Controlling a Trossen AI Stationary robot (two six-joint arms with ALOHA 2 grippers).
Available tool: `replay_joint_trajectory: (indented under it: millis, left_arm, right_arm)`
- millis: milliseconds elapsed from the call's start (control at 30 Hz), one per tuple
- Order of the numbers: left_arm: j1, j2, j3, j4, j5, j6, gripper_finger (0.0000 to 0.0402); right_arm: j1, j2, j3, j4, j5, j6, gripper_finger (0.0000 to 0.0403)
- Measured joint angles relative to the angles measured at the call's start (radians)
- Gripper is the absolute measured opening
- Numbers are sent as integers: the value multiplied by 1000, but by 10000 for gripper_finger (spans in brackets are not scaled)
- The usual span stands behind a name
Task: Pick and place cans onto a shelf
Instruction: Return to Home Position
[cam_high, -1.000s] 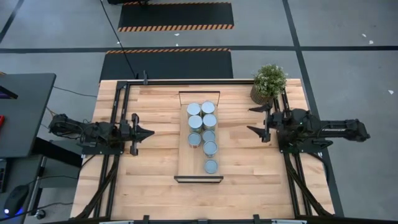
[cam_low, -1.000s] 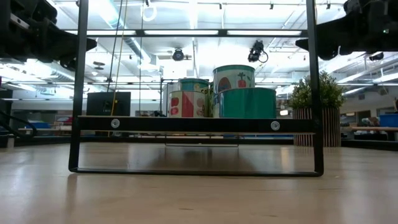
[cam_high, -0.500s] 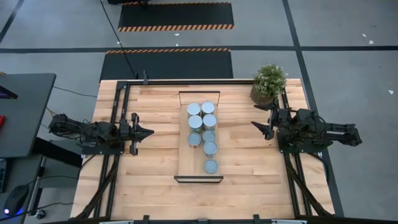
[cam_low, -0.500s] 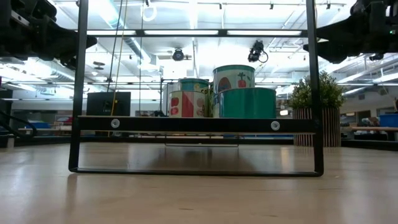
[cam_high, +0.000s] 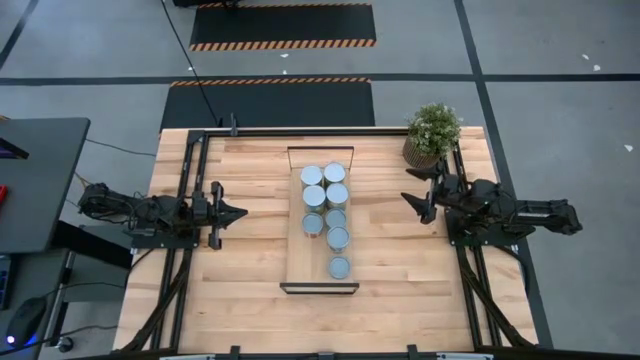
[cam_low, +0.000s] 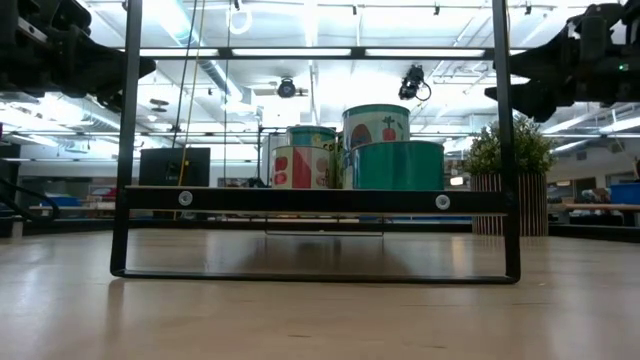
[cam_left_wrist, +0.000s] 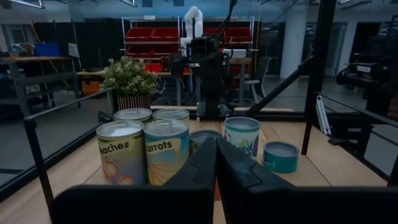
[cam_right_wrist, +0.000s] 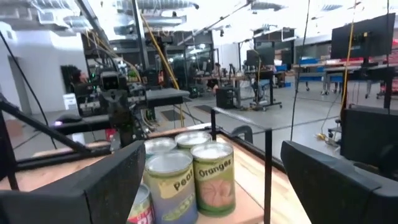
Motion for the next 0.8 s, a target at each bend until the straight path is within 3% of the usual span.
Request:
replay_joint_trajectory:
  millis: [167,367,800]
  left_arm:
    - [0,0,0,0,0,0,20]
    - [0,0,0,0,0,0,15]
    - [0,0,0,0,0,0,22]
  right_arm:
    - [0,4,0,-32,11,-11,381]
    - [0,4,0,-68,19,-169,382]
    - [0,4,0,-68,19,-160,382]
